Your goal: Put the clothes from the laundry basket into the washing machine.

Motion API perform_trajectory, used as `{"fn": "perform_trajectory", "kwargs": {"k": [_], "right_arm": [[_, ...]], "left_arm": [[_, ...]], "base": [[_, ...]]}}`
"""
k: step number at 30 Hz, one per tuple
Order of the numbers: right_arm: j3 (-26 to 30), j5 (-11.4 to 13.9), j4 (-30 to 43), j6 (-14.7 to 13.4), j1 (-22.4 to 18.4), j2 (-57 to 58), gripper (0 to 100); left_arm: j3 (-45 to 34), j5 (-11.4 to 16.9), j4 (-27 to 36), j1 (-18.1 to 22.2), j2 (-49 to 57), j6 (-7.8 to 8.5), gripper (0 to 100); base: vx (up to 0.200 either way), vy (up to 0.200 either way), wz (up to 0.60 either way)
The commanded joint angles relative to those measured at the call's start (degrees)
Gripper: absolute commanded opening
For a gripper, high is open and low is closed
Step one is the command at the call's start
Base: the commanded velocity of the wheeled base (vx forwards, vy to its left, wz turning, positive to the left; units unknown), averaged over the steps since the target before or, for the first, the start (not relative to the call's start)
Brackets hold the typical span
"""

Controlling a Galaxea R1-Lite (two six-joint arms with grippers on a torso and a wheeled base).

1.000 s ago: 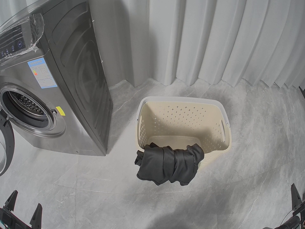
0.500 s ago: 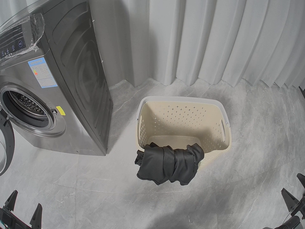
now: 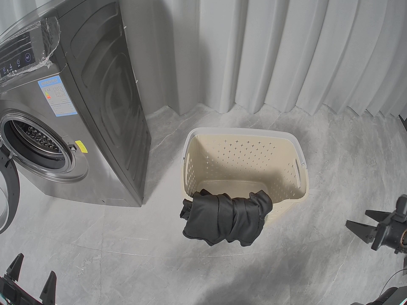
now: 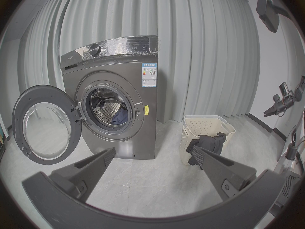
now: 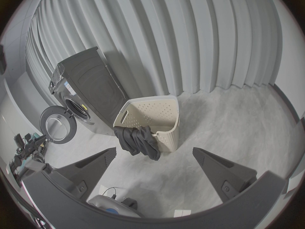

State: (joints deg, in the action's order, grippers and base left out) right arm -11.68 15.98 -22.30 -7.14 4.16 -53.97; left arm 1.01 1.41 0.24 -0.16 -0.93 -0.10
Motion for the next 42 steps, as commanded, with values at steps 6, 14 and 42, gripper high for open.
{"fn": "perform_trajectory", "kwargs": {"k": [6, 14, 42], "right_arm": [[-3.0, -13.17, -17.87, -10.61, 19.05, -32.78, 100], [-6.6, -15.63, -24.29, -10.79, 20.19, -43.42, 100], [-20.05, -20.46, -36.94, -13.51, 22.74, -70.92, 100]], "left_arm": [[-0.92, -0.01, 0.02, -0.02, 0.84, -0.17, 100], [-0.92, -0.01, 0.02, -0.02, 0.84, -0.25, 100], [-0.92, -0.01, 0.02, -0.02, 0.84, -0.43, 100]], "base": [[0.0, 0.0, 0.0], [0.0, 0.0, 0.0], [0.0, 0.0, 0.0]]}}
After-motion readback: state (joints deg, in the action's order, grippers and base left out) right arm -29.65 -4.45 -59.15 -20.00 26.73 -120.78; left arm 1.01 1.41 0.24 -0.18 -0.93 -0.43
